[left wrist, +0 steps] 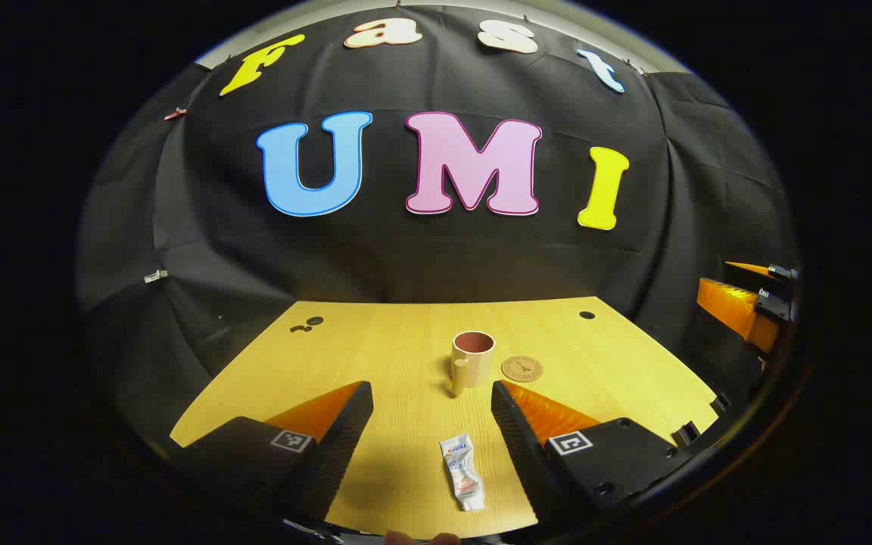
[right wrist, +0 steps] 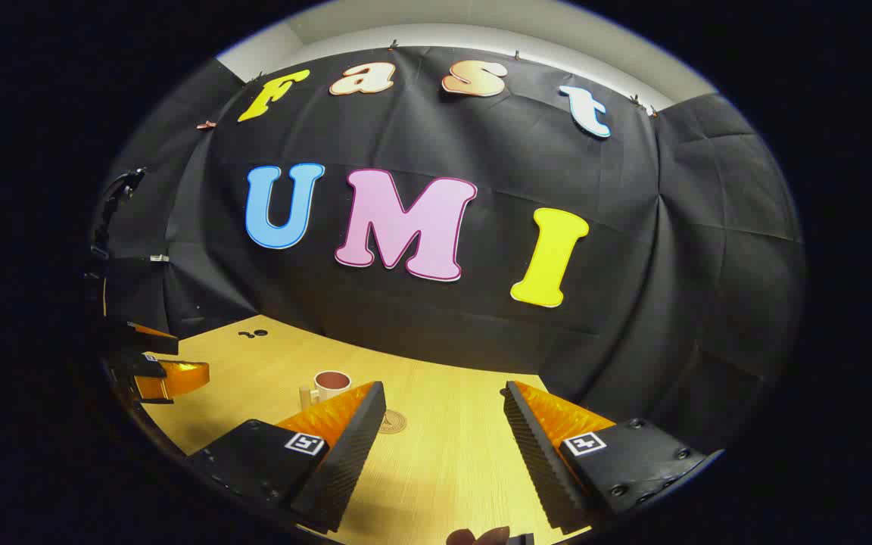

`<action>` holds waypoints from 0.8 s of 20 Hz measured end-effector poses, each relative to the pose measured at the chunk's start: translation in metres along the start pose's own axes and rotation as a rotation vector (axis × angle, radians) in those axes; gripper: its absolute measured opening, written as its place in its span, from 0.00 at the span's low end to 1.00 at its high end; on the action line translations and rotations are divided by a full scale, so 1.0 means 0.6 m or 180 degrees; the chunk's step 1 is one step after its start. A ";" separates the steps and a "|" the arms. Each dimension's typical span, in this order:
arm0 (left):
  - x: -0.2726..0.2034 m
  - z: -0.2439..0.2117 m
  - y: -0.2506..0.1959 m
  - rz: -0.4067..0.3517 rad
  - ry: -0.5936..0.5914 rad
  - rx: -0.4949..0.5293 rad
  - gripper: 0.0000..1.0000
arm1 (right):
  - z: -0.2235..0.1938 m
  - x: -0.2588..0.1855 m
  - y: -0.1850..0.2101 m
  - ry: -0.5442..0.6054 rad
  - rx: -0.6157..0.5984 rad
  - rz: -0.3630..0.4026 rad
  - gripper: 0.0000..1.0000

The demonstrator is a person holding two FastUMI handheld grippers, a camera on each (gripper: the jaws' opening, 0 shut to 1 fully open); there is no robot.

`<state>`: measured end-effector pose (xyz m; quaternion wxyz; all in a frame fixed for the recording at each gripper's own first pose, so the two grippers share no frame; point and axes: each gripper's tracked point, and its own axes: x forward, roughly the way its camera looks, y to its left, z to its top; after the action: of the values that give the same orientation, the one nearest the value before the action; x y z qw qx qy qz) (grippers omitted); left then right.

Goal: Put the toothbrush and toothpaste on the desktop into the cup, then pick up the cup and place it on the coaster on the desktop.

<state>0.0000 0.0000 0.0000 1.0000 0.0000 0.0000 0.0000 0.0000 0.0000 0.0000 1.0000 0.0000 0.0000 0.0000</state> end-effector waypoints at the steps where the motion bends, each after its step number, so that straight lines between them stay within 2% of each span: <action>1: 0.002 -0.002 -0.001 -0.0005 0.0012 0.0001 0.97 | -0.003 0.002 0.002 0.0019 0.0005 0.0004 0.97; 12: 0.022 -0.036 -0.006 -0.0027 0.0236 -0.0001 0.98 | -0.044 0.016 0.024 0.0265 -0.0039 0.0083 0.97; 16: 0.044 -0.071 -0.011 -0.0067 0.0453 -0.0037 0.98 | -0.066 0.022 0.027 0.0385 -0.0062 0.0102 0.97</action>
<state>0.0266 -0.0066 -0.0427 0.9974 -0.0058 0.0711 -0.0106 0.0129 0.0164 -0.0393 0.9980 -0.0097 0.0605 0.0160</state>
